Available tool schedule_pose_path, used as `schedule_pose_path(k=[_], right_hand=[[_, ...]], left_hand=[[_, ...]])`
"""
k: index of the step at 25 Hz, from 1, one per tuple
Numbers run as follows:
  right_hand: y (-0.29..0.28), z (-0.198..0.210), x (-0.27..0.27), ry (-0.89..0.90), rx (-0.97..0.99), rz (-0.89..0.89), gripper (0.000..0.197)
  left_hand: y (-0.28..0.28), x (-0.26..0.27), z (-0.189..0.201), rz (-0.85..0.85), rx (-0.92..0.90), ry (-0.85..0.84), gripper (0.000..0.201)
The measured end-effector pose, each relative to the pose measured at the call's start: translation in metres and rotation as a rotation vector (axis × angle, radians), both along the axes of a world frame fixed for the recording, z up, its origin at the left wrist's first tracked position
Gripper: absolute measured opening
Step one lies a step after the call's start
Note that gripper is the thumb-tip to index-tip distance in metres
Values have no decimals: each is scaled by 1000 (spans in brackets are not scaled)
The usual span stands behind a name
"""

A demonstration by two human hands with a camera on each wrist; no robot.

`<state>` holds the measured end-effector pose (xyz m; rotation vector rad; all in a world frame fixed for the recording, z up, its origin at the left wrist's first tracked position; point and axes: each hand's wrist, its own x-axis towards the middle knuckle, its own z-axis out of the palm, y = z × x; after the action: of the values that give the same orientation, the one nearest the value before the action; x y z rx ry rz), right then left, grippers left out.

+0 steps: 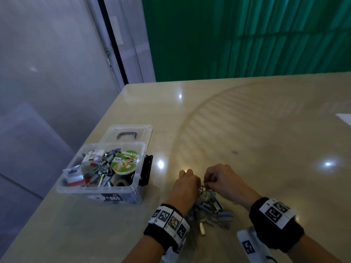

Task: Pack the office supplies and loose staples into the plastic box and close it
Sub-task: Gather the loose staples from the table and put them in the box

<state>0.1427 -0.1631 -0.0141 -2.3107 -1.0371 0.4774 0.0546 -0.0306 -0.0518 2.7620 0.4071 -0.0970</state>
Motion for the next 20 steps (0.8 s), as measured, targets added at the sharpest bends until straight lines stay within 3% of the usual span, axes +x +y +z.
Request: schedule_pose_path(k=[8,12,16,20], right_hand=[[0,4,3,-46,28,-59,17],[14,11,1,-29,86,-51,11],[39,25,-9,65,177,15,13],[71,40,-20,39,208,82,16]], left_hand=[[11,6,8,33,-117,-97,12],[24,-2,42,33,-124,-248,22],[47,-22,77,51,-108,-415,20],[81,-51,102,132,-126,-530,17]])
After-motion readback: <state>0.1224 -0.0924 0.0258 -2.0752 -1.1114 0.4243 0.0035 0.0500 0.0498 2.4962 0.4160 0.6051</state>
